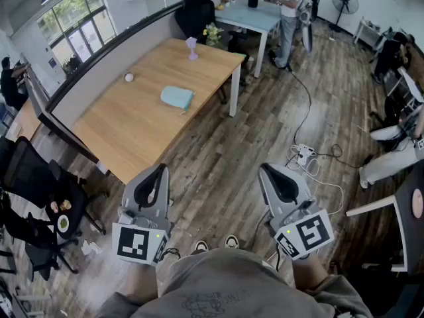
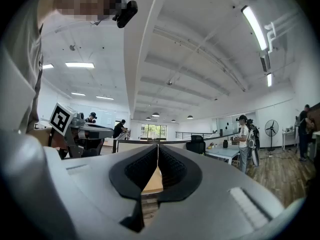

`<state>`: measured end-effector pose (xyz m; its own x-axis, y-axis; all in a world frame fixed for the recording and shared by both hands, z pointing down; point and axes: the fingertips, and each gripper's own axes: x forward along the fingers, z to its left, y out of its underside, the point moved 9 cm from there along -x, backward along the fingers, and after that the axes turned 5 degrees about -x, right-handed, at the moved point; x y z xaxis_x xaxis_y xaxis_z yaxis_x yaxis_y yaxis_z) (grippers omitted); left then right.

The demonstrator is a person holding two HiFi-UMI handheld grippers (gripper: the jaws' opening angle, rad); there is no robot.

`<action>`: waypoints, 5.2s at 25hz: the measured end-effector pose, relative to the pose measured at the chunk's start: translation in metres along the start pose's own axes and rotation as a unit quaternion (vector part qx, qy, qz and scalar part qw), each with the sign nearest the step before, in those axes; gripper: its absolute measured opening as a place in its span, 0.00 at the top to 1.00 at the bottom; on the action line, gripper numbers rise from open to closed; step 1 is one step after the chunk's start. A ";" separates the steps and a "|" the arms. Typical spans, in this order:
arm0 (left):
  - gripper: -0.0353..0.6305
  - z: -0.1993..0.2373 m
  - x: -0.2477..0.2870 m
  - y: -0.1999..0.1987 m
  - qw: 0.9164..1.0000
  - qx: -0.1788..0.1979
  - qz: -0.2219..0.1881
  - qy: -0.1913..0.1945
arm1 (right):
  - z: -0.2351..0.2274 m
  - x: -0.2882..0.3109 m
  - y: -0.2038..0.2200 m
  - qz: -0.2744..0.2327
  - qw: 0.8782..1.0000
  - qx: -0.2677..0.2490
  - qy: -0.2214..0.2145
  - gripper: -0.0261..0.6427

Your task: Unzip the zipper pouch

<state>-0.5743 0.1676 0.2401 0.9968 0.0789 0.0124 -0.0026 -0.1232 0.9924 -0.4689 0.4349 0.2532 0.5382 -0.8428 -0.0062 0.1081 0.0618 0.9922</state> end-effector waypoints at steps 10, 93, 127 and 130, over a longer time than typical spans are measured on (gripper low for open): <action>0.95 -0.027 0.014 0.003 1.000 0.001 0.001 -0.010 | -0.030 -0.014 0.010 -0.022 1.000 0.016 -0.011 0.94; 0.64 0.326 0.532 0.076 0.917 -0.049 0.083 -0.387 | -0.367 0.755 0.101 0.032 0.929 -0.005 -0.369 0.69; 0.64 0.298 0.495 0.109 0.846 -0.085 0.113 -0.515 | -0.289 0.810 0.150 0.073 0.817 -0.070 -0.567 0.69; 0.64 0.296 0.497 0.118 0.845 -0.094 0.128 -0.510 | -0.282 0.813 0.162 0.082 0.788 -0.120 -0.598 0.69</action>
<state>-0.0555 -0.1008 0.3276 0.5113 -0.8326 0.2128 -0.1458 0.1600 0.9763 0.2214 -0.0895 0.3737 -0.5964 -0.7046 0.3846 0.3521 0.2009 0.9141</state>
